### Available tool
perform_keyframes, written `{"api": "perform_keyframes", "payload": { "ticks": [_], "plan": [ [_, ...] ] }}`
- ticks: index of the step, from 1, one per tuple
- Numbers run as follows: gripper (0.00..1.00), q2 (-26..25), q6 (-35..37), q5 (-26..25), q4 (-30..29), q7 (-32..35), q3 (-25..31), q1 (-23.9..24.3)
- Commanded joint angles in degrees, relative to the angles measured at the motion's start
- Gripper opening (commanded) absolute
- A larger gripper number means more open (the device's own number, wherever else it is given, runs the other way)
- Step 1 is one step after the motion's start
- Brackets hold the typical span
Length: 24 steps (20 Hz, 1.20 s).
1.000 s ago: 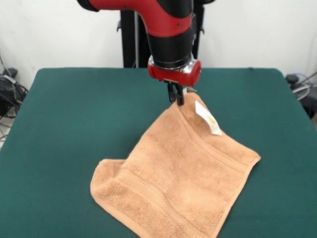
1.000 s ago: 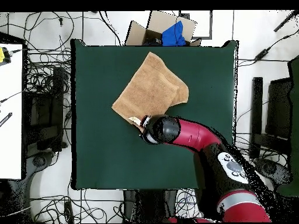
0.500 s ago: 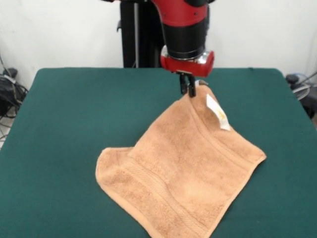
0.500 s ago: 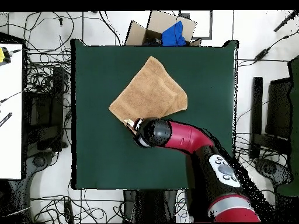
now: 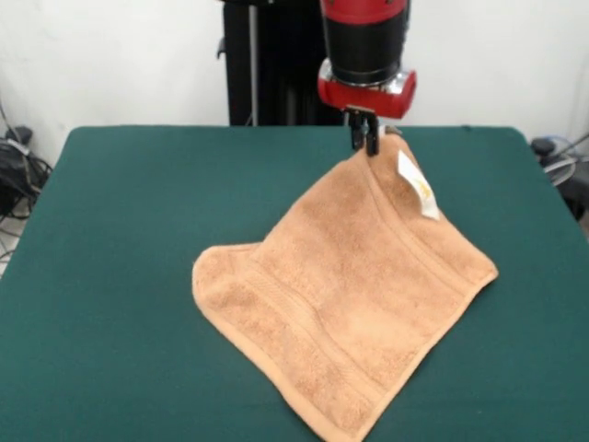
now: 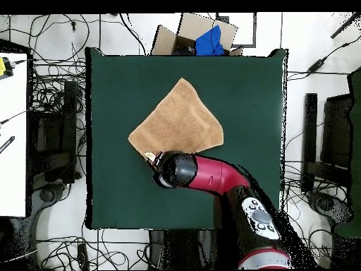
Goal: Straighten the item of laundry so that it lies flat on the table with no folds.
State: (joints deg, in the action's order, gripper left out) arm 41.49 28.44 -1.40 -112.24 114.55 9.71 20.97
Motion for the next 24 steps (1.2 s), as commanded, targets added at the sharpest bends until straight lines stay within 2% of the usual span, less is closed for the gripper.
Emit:
{"api": "perform_keyframes", "payload": {
  "ticks": [1, 9, 18, 24],
  "plan": [
    [0.00, 3.09, 1.78, 5.10, -6.88, 14.94, -3.11, -3.60],
    [0.00, 3.22, 1.33, 7.27, -6.81, 14.23, -4.85, -5.61],
    [0.00, -0.73, -1.99, 7.28, -4.40, 12.39, -5.17, -6.35],
    [0.00, -6.48, -6.44, 5.52, -0.51, 11.13, -5.62, -5.89]
  ]
}}
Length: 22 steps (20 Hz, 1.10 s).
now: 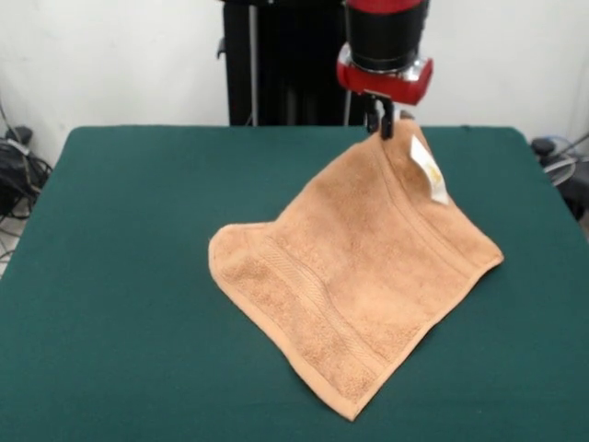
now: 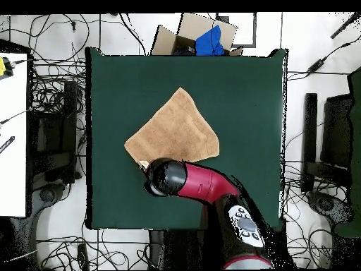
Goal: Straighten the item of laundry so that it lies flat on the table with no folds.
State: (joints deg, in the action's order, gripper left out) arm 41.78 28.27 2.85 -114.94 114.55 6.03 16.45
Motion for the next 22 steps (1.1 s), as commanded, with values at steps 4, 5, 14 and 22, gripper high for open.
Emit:
{"api": "perform_keyframes", "payload": {
  "ticks": [4, 5, 14, 22],
  "plan": [
    [0.00, -9.06, -7.40, 0.60, 4.30, 9.60, -2.02, -0.35],
    [0.00, -9.12, -7.14, 0.39, 4.60, 9.13, -2.11, -0.19],
    [1.00, -8.78, -6.82, 1.25, 4.23, 8.71, -1.07, 0.54],
    [1.00, -7.81, -6.30, 1.22, 4.06, 8.59, -0.96, 0.50]
  ]
}}
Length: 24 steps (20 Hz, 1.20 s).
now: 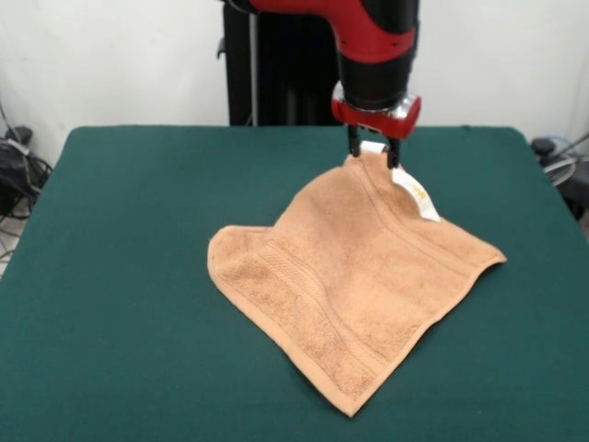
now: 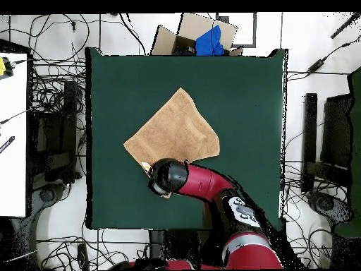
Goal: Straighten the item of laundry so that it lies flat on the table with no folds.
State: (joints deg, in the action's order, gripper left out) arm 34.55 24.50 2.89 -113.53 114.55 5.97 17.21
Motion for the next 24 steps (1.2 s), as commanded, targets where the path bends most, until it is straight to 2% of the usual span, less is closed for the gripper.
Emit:
{"api": "perform_keyframes", "payload": {
  "ticks": [1, 9, 14, 24],
  "plan": [
    [1.00, -0.48, -2.23, 1.18, 2.87, 8.67, -1.14, -0.41],
    [1.00, 0.35, -1.27, -0.61, 4.82, 7.57, -3.42, -0.87],
    [1.00, -1.60, -1.69, -2.16, 7.67, 5.63, -4.51, -0.08],
    [1.00, -3.99, -1.89, -5.09, 11.72, 1.25, -3.14, 4.36]
  ]
}}
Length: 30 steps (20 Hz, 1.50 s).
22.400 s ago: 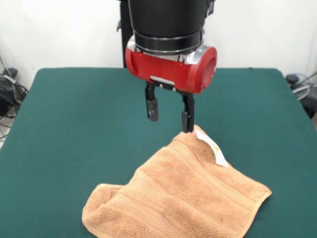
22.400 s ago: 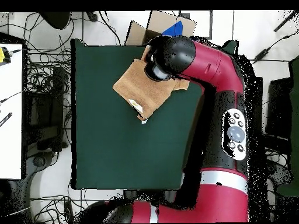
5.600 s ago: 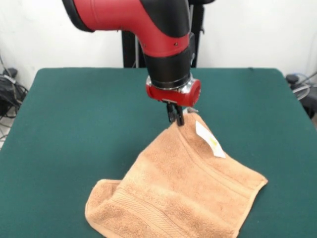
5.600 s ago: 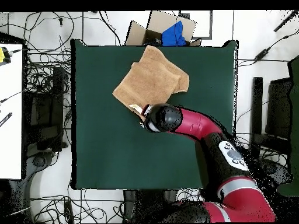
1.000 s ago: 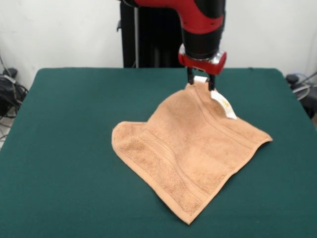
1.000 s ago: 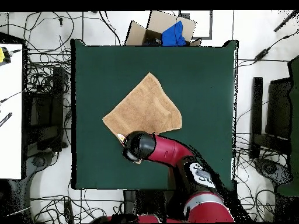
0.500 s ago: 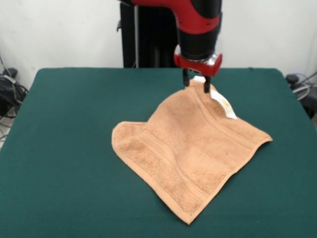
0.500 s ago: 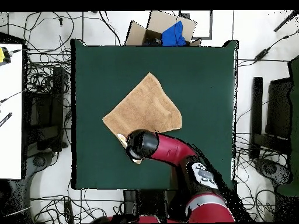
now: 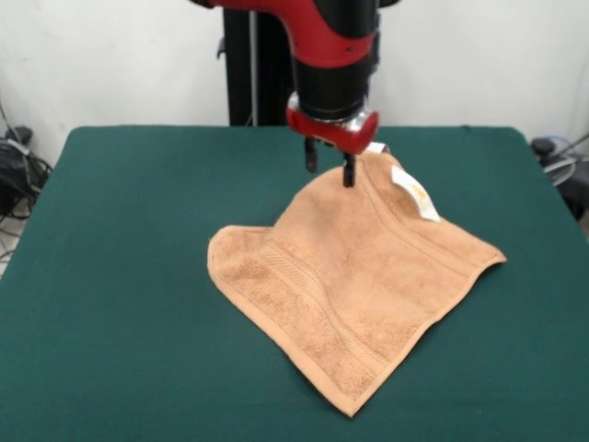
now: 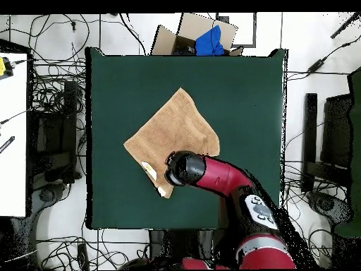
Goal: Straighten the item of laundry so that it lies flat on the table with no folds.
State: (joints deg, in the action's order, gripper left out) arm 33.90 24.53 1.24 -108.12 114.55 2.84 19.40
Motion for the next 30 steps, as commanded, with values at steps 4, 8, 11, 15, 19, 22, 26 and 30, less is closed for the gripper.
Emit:
{"api": "perform_keyframes", "payload": {
  "ticks": [4, 8, 11, 15, 19, 22, 26, 30],
  "plan": [
    [1.00, -4.09, -2.01, -4.14, 6.95, 0.94, 0.64, 3.31],
    [1.00, -4.73, -1.34, -5.04, 8.25, 0.92, 0.92, 4.10],
    [1.00, -5.27, -0.92, -5.76, 9.45, 0.95, 0.72, 4.30],
    [1.00, -6.21, -1.13, -6.62, 10.68, 0.67, 0.80, 5.04],
    [1.00, -7.36, -1.11, -7.52, 12.44, 0.49, 1.05, 5.72],
    [1.00, -8.07, -0.96, -8.30, 13.38, 0.18, 1.04, 6.39],
    [1.00, -9.13, -0.96, -9.19, 14.86, -0.24, 1.17, 7.13],
    [1.00, -9.35, -0.59, -10.08, 15.25, -0.57, 1.66, 8.00]
  ]
}}
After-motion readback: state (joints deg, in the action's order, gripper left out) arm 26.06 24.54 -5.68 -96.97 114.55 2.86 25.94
